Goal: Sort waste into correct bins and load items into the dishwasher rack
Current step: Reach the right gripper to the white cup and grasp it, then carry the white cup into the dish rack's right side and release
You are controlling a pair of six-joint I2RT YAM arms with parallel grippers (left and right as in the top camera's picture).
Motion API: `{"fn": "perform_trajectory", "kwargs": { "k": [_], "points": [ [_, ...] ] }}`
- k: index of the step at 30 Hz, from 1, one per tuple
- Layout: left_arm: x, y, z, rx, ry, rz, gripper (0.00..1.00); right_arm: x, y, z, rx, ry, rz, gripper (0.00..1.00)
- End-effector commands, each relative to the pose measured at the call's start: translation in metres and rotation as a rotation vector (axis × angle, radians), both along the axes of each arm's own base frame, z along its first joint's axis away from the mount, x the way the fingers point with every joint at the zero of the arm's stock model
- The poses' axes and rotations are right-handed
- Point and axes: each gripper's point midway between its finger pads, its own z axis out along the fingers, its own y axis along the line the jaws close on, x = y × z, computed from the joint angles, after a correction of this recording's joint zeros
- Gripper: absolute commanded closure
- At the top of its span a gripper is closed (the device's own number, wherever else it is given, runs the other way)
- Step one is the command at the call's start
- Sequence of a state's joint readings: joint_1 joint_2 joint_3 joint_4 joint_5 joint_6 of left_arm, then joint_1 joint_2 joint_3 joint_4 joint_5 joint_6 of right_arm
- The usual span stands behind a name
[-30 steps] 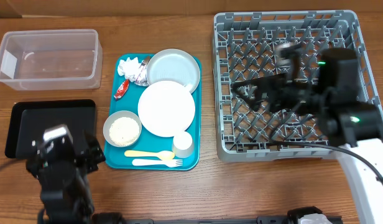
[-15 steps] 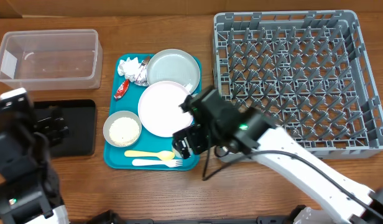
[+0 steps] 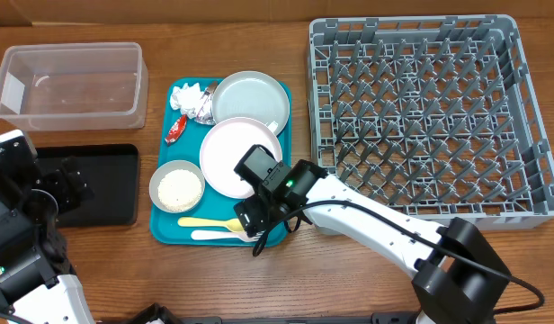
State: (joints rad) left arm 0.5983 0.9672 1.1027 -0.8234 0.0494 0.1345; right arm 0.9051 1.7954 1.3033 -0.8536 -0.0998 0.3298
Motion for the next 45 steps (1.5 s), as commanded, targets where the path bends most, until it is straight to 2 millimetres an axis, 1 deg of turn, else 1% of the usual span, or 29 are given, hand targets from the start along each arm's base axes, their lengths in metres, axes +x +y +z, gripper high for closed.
{"fn": "perform_trajectory", "kwargs": {
  "k": [1,4,7,12,20,25,28,30,33,36,38,41,43,45],
  "points": [
    [0.003,0.002,0.007,0.010,-0.009,-0.012,0.00,0.008,0.006,0.008,0.013,-0.045,-0.014,0.07],
    [0.003,0.003,0.001,-0.005,0.013,-0.012,0.00,0.016,0.004,0.008,-0.003,-0.087,-0.029,0.06],
    [0.005,0.004,-0.006,-0.019,0.033,-0.012,0.00,0.016,0.004,0.002,0.001,-0.092,-0.030,0.06],
    [0.009,0.007,-0.014,-0.037,0.059,-0.012,0.00,0.021,0.004,0.000,0.002,-0.121,-0.038,0.11],
    [0.015,0.011,-0.032,-0.071,0.107,-0.012,0.00,0.025,-0.002,-0.007,-0.025,-0.142,-0.045,0.12],
    [0.021,0.015,-0.048,-0.104,0.153,-0.012,0.00,0.027,-0.002,-0.008,-0.033,-0.152,-0.049,0.16],
    [0.024,0.017,-0.059,-0.125,0.182,-0.012,0.00,0.027,-0.002,-0.011,-0.038,-0.148,-0.049,0.23],
    [0.025,0.018,-0.066,-0.138,0.201,-0.012,0.00,0.026,-0.002,-0.011,-0.037,-0.147,-0.049,0.24],
    [0.028,0.020,-0.076,-0.157,0.229,-0.012,0.00,0.020,0.000,-0.012,-0.021,-0.109,-0.039,0.26],
    [0.030,0.021,-0.088,-0.178,0.258,-0.012,0.00,0.024,-0.004,-0.012,-0.043,-0.133,-0.049,0.28],
    [0.031,0.022,-0.096,-0.193,0.280,-0.012,0.00,0.024,-0.004,-0.012,-0.042,-0.135,-0.050,0.32],
    [0.033,0.023,-0.106,-0.211,0.305,-0.012,0.00,0.025,-0.003,-0.009,-0.038,-0.139,-0.050,0.34],
    [0.033,0.024,-0.112,-0.223,0.322,-0.012,0.00,0.026,-0.001,-0.001,-0.033,-0.143,-0.050,0.35],
    [0.034,0.024,-0.120,-0.236,0.341,-0.012,0.00,0.029,0.001,0.013,-0.025,-0.150,-0.051,0.37]
  ]
}}
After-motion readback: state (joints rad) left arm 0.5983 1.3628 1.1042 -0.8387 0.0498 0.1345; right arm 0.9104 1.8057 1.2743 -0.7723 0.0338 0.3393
